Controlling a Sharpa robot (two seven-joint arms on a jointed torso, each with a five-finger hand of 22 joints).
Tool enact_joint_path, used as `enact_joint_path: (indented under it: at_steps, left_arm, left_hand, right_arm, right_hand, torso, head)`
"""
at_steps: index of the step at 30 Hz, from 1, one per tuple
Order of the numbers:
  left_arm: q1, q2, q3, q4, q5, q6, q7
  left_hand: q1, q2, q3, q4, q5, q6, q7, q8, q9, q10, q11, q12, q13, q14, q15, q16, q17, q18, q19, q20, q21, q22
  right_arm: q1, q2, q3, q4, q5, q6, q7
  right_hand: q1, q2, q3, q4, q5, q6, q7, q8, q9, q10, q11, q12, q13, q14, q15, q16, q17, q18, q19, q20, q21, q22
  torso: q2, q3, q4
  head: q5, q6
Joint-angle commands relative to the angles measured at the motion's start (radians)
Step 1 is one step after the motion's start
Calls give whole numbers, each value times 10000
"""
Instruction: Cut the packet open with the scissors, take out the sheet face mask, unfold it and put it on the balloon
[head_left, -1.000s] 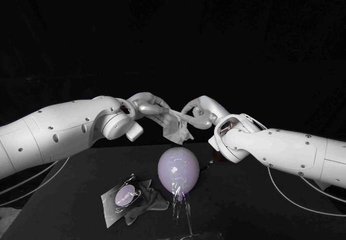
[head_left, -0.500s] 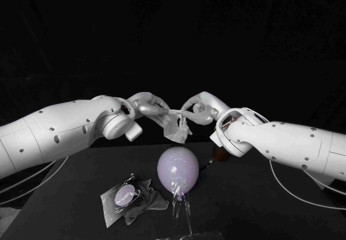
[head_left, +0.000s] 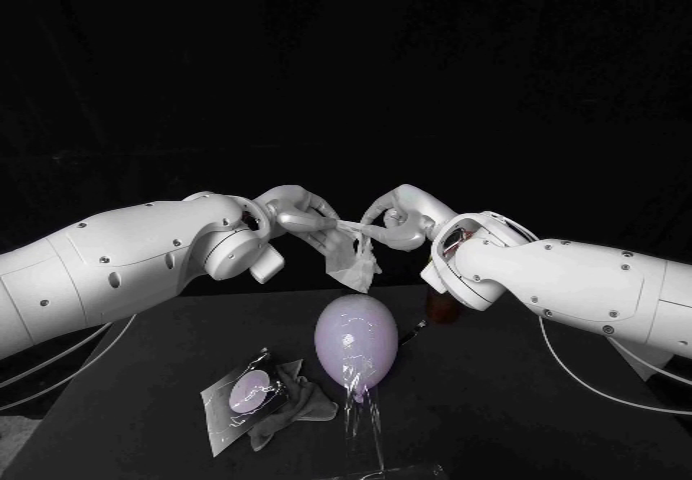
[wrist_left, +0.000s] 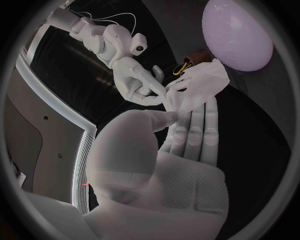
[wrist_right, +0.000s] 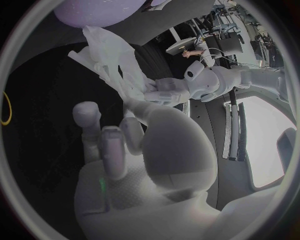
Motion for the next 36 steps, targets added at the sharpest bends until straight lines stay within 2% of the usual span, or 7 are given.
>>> enact_joint_path:
  at_steps: [1, 12, 16, 22, 32, 34, 36]
  left_arm:
    - [8, 6, 8, -23, -154, 69, 190]
    - [8, 0, 1, -62, -668, 90, 324]
    - [4, 11, -5, -52, -979, 48, 555]
    - [-39, 70, -104, -77, -1198, -330, 1045]
    - [-317, 112, -252, -251, 660, -1121, 2487]
    - [-378, 123, -267, -264, 1053, -1183, 2734]
    - [-426, 136, -280, -265, 1305, -1196, 2893]
  left_hand:
    - [36, -75, -47, 6, 26, 50, 463, 85, 1757, 26, -12, -67, -15, 20, 21, -61, -13, 179, -52, 19, 23, -5]
    - [65, -89, -73, 1, 25, 48, 448, 77, 1714, 57, -26, -59, -10, 67, 8, -52, -12, 182, -53, 15, 42, 4]
    - [186, -110, -362, 21, 24, 204, 327, 4, 1425, 475, -170, 57, 29, 522, -146, 143, 80, 199, 102, -80, 337, 158]
    - [294, -117, -624, 93, 23, 307, 245, -117, 1154, 656, -247, 56, 24, 665, -217, 212, 143, 179, 65, -127, 515, 264]
    - [519, -338, -1053, 27, 20, 491, 237, -447, 692, 734, -261, -2, 21, 528, -193, 246, 274, -5, -580, -15, 482, 304]
    - [550, -406, -1262, 30, 24, 437, 261, -692, 477, 671, -235, -45, 15, 379, -153, 240, 314, -50, -764, 32, 462, 308]
    - [336, -670, -1559, 215, 15, 237, 300, -1091, 179, 497, -171, -102, 0, 194, -76, 219, 349, -106, -952, 126, 360, 261]
  right_arm:
    - [51, -10, 8, -20, 17, 282, -63]
    - [200, -34, 8, -40, 30, 482, -78]
    - [297, -2, 8, -90, -83, 604, -169]
    - [467, 57, 8, -193, -176, 873, -351]
    - [643, 136, 8, -247, -542, 303, -491]
    - [657, 158, 8, -239, -577, 278, -536]
    - [666, 176, 8, -226, -611, 257, -577]
  right_hand:
    - [-379, 1, 3, 168, 85, -11, 80, -44, -36, -12, 44, -59, 408, 670, 67, -2, 1785, 35, 10, 24, -63, -17]
    - [-386, 93, 454, -206, 29, 278, -45, 102, 21, 284, -51, 433, 741, 873, -24, 171, 2221, -50, 382, -28, 422, 344]
    - [-409, 88, 467, -228, 28, 304, -50, 118, 28, 317, -71, 489, 779, 896, -32, 191, 2273, -58, 416, -38, 462, 374]
    - [-436, 74, 486, -260, 38, 331, -63, 135, 36, 354, -84, 556, 825, 901, -44, 195, 2280, -59, 432, -50, 473, 387]
    - [-502, 35, 559, -355, 66, 394, -96, 167, 46, 438, -118, 694, 918, 973, -77, 259, 2448, -115, 642, -82, 751, 572]
    - [-502, 35, 559, -355, 66, 394, -96, 167, 46, 438, -118, 694, 918, 973, -77, 259, 2448, -115, 642, -82, 751, 572]
    - [-502, 35, 559, -355, 66, 394, -96, 167, 46, 438, -118, 694, 918, 973, -77, 259, 2448, -115, 642, -82, 751, 572]
  torso:
    - [2, 5, -8]
    - [1, 8, -2]
    - [5, 1, 4]
    - [4, -3, 4]
    - [0, 0, 8]
    - [2, 4, -4]
    - [7, 1, -6]
  head:
    - [2, 4]
    - [-31, 17]
    - [-41, 22]
    - [-57, 37]
    - [-82, 69]
    - [-94, 75]
    - [-97, 81]
